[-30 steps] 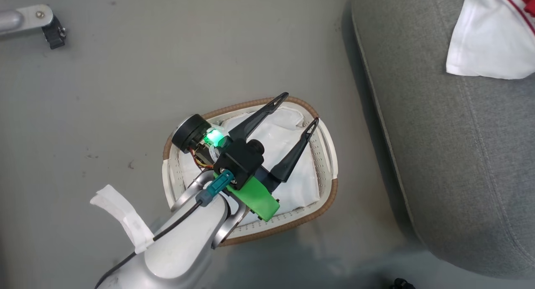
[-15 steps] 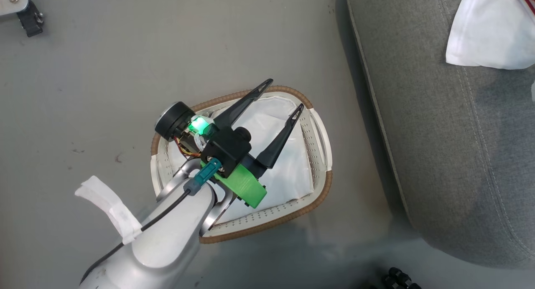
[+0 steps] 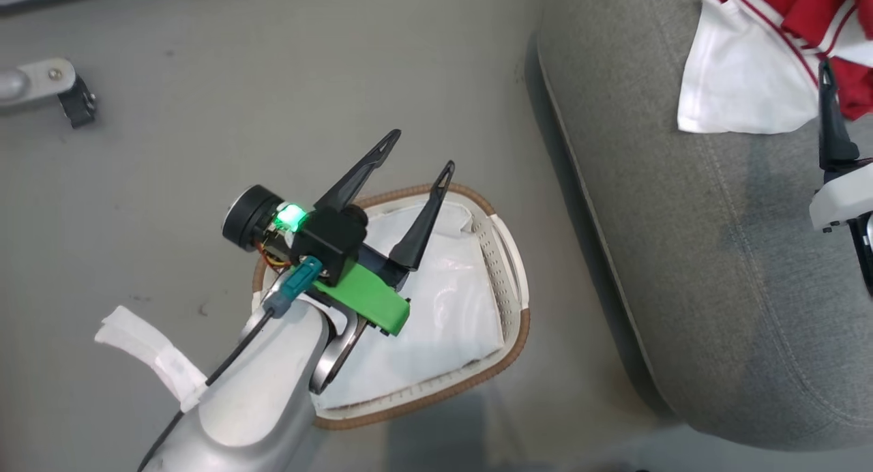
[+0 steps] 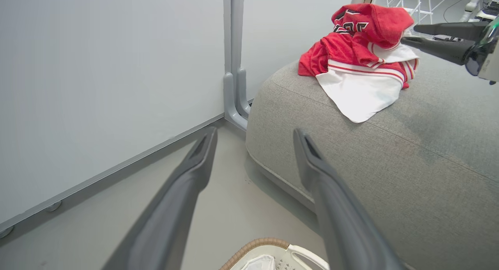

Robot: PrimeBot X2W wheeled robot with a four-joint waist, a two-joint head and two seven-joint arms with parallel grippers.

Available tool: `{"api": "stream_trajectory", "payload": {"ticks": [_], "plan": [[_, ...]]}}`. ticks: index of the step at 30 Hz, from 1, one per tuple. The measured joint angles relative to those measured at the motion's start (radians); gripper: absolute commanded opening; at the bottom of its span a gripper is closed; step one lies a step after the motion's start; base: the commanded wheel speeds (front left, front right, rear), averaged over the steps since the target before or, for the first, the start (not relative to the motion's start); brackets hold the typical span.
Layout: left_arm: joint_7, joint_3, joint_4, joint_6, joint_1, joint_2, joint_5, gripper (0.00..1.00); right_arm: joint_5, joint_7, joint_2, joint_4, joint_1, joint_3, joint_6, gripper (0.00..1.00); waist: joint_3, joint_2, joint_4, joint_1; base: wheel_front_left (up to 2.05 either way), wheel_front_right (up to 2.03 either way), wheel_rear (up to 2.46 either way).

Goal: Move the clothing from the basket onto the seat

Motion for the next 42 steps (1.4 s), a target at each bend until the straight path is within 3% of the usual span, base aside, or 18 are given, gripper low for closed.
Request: {"api": "stream_trajectory", "payload": {"ticks": [9,23,32,37,42], "plan": [[0.0,0.177,-0.026,0.007,0.114,-0.057,-0.052,1.0,0.0,0.0,-0.002,-0.047,0.009,0.012,0.0,1.0,-0.13,0.0,0.009,0.0,0.0,0.0,0.0],[0.0,0.425,0.018,0.012,0.308,-0.089,-0.013,1.0,0.017,0.0,0.18,-0.067,0.066,0.046,0.0,1.0,-0.296,0.0,0.146,-0.0001,0.0,0.0,0.0],[0.0,0.545,0.034,0.002,0.438,-0.099,-0.005,1.0,0.021,0.0,0.315,-0.081,0.221,0.057,0.0,1.0,-0.401,0.0,0.223,-0.0001,0.0,0.0,0.0],[0.0,0.601,0.025,-0.001,0.515,-0.106,-0.007,1.0,0.005,0.0,0.34,-0.118,0.319,0.045,0.0,1.0,-0.448,0.0,0.237,-0.0001,0.0,0.0,0.0],[0.0,0.624,0.015,-0.01,0.572,-0.114,-0.003,1.0,0.086,0.0,0.343,-0.174,0.425,0.065,0.0,1.0,-0.475,0.0,0.228,-0.0001,0.0,0.0,0.0]]}}
